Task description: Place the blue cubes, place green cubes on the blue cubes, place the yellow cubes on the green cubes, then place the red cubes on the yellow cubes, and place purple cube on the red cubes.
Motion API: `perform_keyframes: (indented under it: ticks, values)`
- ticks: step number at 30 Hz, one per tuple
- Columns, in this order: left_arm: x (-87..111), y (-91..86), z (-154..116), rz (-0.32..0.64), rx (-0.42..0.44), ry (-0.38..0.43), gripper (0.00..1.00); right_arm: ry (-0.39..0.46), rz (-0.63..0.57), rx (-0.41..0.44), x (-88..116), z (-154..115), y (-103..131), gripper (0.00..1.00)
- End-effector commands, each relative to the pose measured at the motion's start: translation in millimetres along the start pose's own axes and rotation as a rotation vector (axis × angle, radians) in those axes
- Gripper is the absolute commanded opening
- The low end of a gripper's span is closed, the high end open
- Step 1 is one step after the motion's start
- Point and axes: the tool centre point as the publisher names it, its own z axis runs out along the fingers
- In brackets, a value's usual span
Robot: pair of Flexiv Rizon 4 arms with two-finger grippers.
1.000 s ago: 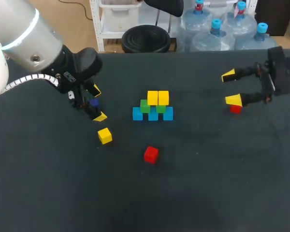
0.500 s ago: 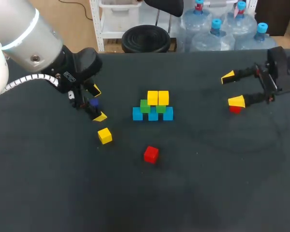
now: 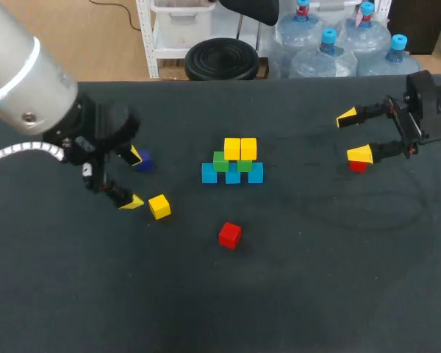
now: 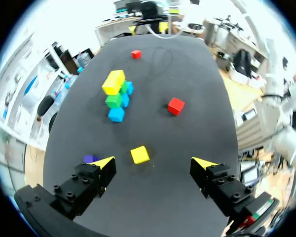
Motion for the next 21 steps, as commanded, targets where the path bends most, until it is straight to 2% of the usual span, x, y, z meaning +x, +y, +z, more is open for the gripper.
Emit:
perform_keyframes:
  ticks: [1, 3, 6, 8, 10, 15, 21]
  values:
    - [6.6, 2.4, 3, 0.061, 0.044, -0.004, 1.00, -0.001, -0.001, 0.000, 1, 1, 0, 1.00]
    - [10.4, 4.5, 8, 0.035, 0.052, 0.004, 1.00, -0.001, -0.001, 0.000, 1, 1, 0, 1.00]
    - [14.1, 6.7, 16, 0.064, 0.074, -0.022, 1.00, -0.001, -0.001, 0.000, 1, 1, 0, 1.00]
    - [14.9, 9.0, 22, 0.119, 0.090, -0.035, 1.00, -0.001, -0.001, 0.000, 1, 1, 0, 1.00]
    - [13.0, 12.1, 27, 0.215, 0.126, -0.048, 1.00, -0.001, -0.001, 0.000, 1, 1, 0, 1.00]
    - [6.2, 26.5, 42, 0.436, 0.212, -0.023, 1.00, -0.001, -0.001, 0.000, 1, 1, 0, 1.00]
    - [2.3, 36.7, 54, 0.568, 0.256, -0.022, 1.00, -0.001, -0.001, 0.000, 1, 1, 0, 1.00]
